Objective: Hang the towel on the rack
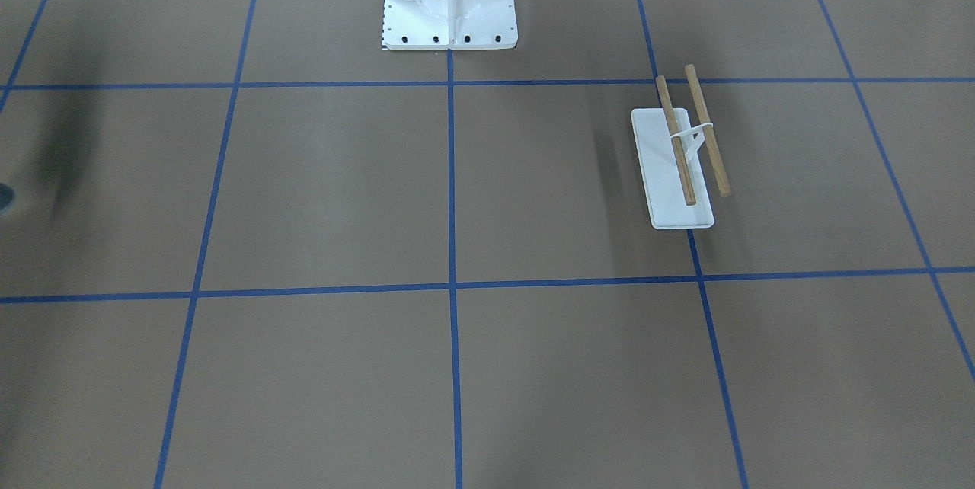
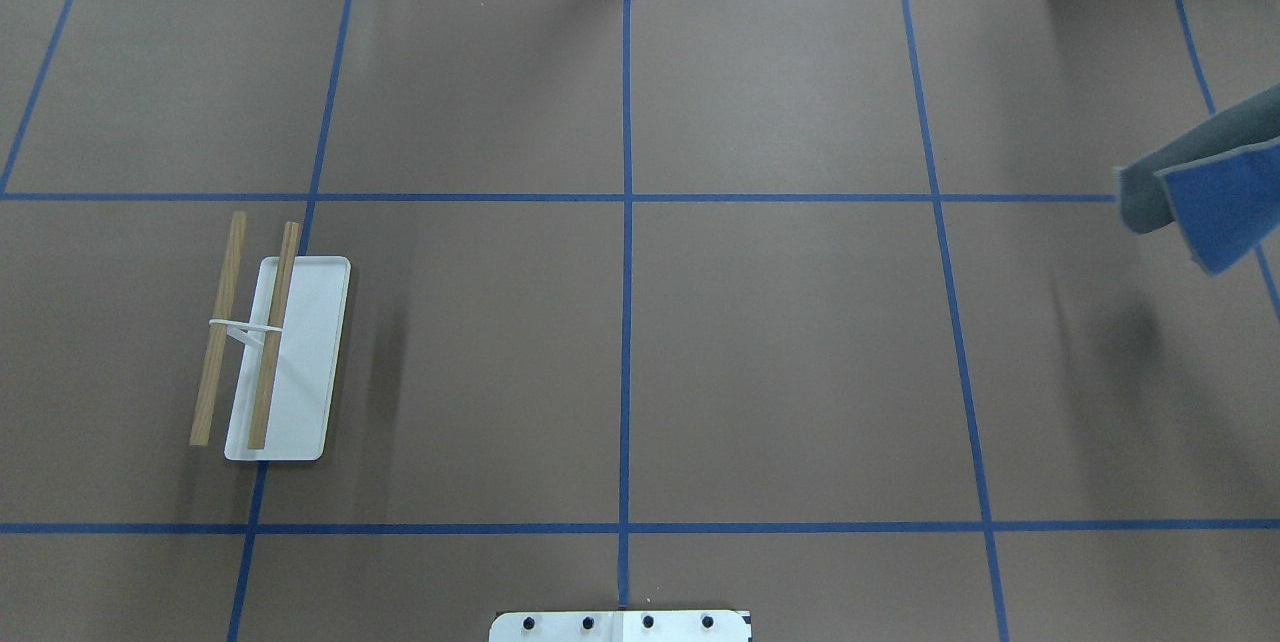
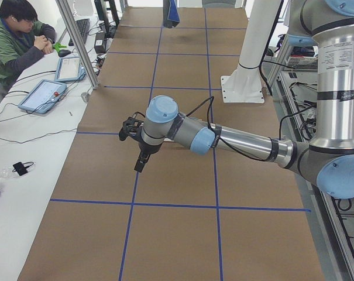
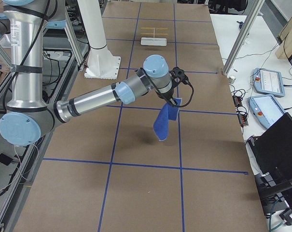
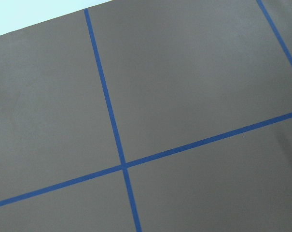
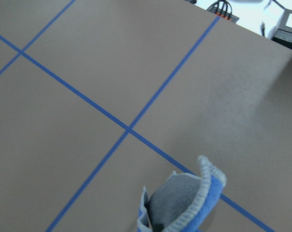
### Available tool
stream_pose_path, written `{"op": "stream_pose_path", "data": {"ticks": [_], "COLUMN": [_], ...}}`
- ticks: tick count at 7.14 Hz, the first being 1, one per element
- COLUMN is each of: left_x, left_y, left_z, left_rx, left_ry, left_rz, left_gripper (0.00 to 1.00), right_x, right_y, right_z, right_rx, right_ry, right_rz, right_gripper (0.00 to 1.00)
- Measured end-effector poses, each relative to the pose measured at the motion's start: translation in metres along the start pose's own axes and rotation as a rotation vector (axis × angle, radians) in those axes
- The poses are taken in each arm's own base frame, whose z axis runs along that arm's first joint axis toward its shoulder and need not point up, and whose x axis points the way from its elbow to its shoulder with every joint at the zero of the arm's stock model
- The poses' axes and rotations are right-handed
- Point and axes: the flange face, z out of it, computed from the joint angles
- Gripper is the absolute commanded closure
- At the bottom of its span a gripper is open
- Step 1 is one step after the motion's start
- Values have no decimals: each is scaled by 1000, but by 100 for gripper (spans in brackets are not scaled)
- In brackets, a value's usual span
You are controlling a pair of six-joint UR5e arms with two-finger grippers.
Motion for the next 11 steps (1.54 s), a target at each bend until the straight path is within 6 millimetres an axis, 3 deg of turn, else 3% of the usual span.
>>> {"op": "stream_pose_path", "data": {"ticks": [2, 4, 5, 7, 8, 11], "left_x": [30, 74, 111, 196, 240, 374], "left_y": [-21, -45, -57, -86, -98, -114], "left_z": [-10, -8, 3, 32, 49, 98], "left_rx": [18, 38, 21, -23, -31, -73], "left_ry": [136, 232, 286, 359, 369, 415], "left_rz": [-143, -300, -390, -571, -639, -775], "left_gripper": [1, 1, 1, 1, 1, 1], "right_x": [-78, -173, -225, -325, -363, -429], "right_y": [-76, -121, -137, -152, -155, -160], "right_z": [31, 66, 91, 140, 151, 171], "right_rx": [19, 65, 106, 217, 258, 261], "right_ry": [-48, -23, 1, 62, 65, 126], "right_rz": [19, 43, 56, 38, -7, -407], "right_gripper": [100, 100, 100, 100, 100, 100]}}
